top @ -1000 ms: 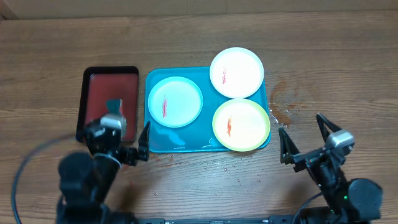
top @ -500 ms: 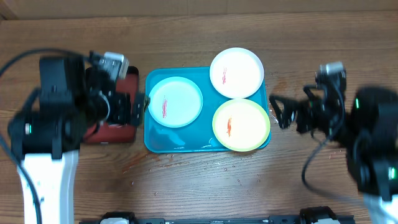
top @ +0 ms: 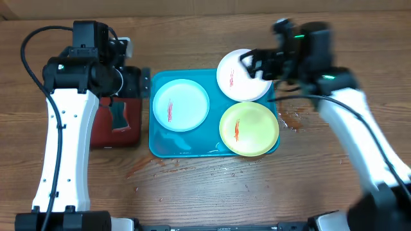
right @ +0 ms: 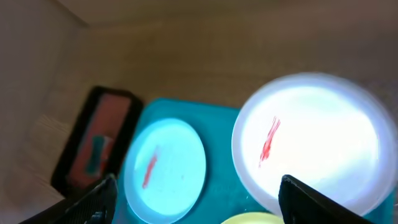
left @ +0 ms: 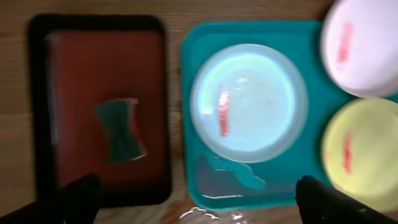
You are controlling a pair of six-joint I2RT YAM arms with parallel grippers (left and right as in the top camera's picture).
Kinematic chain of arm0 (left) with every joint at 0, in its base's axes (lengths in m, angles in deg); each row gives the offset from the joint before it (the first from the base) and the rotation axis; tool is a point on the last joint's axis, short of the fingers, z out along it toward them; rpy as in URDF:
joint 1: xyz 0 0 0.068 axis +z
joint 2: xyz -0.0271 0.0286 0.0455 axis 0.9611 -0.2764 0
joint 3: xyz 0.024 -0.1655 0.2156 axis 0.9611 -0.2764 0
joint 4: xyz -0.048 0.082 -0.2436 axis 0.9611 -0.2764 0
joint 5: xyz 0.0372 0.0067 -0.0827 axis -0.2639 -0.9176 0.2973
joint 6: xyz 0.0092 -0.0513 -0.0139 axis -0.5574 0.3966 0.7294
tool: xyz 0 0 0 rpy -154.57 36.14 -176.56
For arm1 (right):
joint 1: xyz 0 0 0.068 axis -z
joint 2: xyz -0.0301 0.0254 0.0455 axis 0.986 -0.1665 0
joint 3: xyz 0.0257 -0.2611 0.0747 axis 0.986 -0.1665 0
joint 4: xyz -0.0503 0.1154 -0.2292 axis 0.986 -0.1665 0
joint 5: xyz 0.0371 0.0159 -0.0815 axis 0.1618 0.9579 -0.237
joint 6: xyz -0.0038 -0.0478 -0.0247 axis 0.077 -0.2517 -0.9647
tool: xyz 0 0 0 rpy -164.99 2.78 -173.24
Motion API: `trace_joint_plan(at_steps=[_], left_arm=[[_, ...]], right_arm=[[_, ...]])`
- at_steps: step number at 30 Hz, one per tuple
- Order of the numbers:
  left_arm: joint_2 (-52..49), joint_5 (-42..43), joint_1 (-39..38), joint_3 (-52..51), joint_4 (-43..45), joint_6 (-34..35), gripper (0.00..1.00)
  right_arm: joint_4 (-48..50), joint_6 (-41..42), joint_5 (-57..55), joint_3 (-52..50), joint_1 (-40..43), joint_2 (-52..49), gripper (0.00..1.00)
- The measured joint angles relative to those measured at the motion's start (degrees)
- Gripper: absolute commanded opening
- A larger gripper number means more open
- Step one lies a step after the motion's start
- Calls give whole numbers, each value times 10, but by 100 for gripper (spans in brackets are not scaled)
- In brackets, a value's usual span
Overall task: Clean dirty plates on tray and stack at the side
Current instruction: 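Move left gripper to sponge and right gripper to light blue plate rim, then grasp the green-orange sponge with the left gripper, pinch plate rim with right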
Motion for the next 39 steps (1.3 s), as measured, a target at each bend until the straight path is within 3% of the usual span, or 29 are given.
trace_joint_plan(at_steps=[6,12,34,39], left_arm=[[-13,-124,0,0,4,52,100],[-36,-160,4,0,4,74,100],[-132,-172,54,0,-10,79,100],[-144,-171,58,0,-10,79,100]], right_arm=[[3,45,-109,0,-108,-105,65],[24,94,-182,0,-177,-180,52],[57,134,-213,0,-205,-267,28],[56,151,-213,0,-206,-272,26]])
